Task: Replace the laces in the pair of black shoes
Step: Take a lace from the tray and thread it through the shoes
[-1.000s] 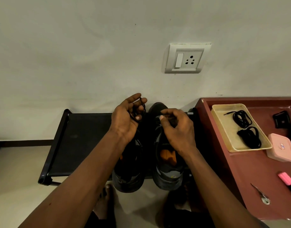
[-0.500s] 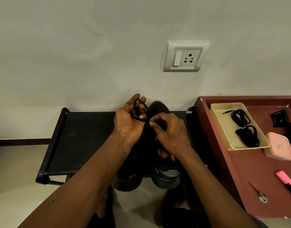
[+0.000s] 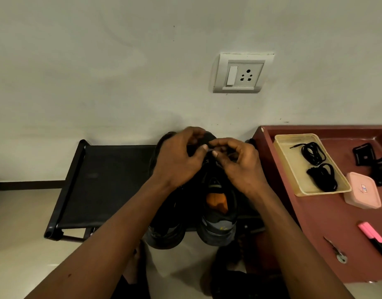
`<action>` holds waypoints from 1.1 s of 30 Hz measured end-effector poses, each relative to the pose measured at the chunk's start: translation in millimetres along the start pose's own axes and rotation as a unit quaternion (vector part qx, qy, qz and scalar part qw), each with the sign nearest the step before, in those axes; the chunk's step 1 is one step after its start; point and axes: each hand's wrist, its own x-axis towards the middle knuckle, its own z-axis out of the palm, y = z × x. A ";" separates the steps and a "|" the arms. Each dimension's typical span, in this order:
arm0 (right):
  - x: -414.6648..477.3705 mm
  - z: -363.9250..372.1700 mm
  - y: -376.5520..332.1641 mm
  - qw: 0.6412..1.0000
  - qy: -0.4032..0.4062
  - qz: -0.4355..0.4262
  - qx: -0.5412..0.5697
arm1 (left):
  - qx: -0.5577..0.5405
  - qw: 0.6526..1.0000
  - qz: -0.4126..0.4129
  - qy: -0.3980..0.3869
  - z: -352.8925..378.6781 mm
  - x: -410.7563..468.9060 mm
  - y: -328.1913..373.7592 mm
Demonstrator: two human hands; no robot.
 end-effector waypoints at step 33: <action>-7.2 -24.6 23.8 0.950 0.030 0.299 0.086 | 0.099 0.978 -0.090 -0.159 41.7 10.4 -4.3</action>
